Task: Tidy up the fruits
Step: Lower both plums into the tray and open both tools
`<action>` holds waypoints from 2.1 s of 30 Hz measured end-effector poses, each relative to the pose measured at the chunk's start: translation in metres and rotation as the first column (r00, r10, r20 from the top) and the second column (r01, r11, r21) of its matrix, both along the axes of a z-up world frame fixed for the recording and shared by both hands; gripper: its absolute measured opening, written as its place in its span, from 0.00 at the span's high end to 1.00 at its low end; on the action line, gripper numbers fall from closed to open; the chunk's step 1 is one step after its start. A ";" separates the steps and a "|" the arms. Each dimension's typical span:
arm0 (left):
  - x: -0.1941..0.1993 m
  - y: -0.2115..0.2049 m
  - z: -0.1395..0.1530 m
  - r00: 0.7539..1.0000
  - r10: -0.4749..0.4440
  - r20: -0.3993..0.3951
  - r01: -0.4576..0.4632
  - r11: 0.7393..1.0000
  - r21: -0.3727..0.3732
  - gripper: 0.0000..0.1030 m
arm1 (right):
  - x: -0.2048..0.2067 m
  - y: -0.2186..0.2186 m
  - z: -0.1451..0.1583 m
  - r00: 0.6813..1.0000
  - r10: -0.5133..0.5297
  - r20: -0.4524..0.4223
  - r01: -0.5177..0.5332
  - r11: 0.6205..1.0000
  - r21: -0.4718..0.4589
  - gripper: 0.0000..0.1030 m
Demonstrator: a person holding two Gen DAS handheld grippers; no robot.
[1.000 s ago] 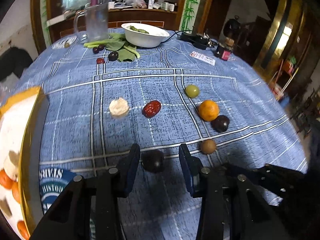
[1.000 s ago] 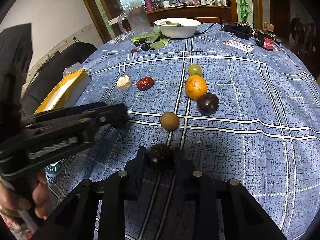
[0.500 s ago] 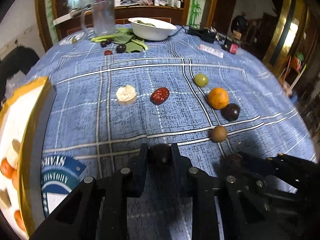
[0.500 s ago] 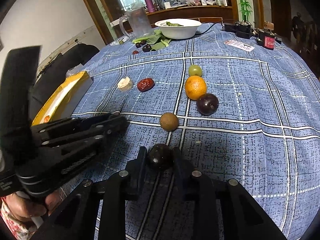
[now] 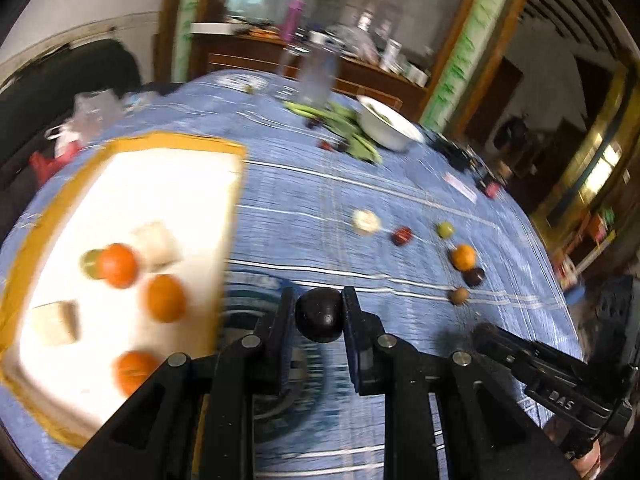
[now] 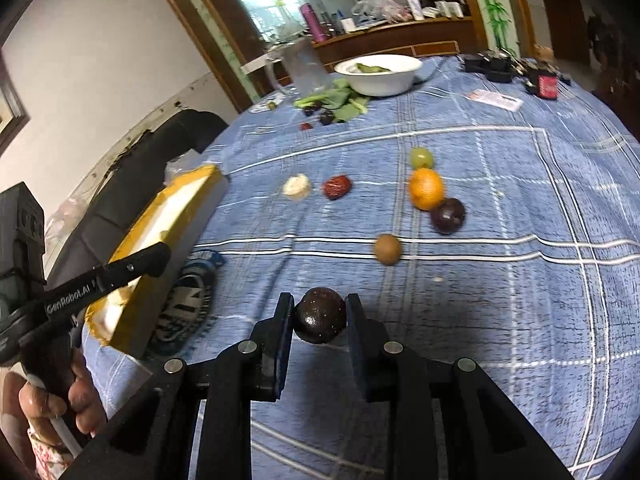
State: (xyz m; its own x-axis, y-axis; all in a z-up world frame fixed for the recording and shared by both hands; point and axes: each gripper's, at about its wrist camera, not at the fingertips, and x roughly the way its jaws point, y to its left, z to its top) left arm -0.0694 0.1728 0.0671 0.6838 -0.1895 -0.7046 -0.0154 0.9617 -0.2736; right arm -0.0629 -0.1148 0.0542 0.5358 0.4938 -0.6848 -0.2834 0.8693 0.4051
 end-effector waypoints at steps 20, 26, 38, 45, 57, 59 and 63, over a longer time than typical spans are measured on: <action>-0.050 0.154 -0.025 0.934 0.356 -0.012 -0.356 0.934 0.001 0.79 | -0.017 0.193 0.030 0.921 0.389 0.032 -0.387 0.920 -0.055 0.72; -0.049 0.147 -0.024 0.947 0.320 -0.016 -0.319 0.947 0.042 0.79 | -0.002 0.240 0.027 0.899 0.436 0.036 -0.431 0.896 -0.104 0.72; -0.050 0.156 -0.024 0.950 0.311 -0.026 -0.311 0.950 0.000 0.72 | 0.017 0.292 0.001 0.878 0.479 0.006 -0.467 0.859 -0.212 0.72; -0.060 0.175 -0.021 0.929 0.369 -0.032 -0.371 0.925 -0.085 0.40 | 0.020 0.296 0.003 0.877 0.481 0.009 -0.468 0.857 -0.214 0.72; -0.073 0.178 -0.010 0.912 0.410 -0.029 -0.410 0.902 -0.136 0.33 | 0.016 0.256 0.033 0.916 0.394 0.079 -0.384 0.916 -0.115 0.59; -0.075 0.175 -0.009 0.910 0.413 -0.031 -0.413 0.900 -0.140 0.32 | 0.015 0.242 0.036 0.925 0.371 0.083 -0.363 0.927 -0.094 0.58; -0.078 0.163 -0.001 0.915 0.404 -0.017 -0.403 0.907 -0.120 0.32 | 0.012 0.215 0.038 0.940 0.330 0.087 -0.325 0.944 -0.063 0.57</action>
State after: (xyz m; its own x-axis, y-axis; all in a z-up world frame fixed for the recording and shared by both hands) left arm -0.1478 0.3361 0.0659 0.7253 0.0223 -0.6881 -0.3924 0.8347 -0.3865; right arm -0.0513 0.1001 0.0926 0.4138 0.6218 -0.6649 -0.5908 0.7391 0.3235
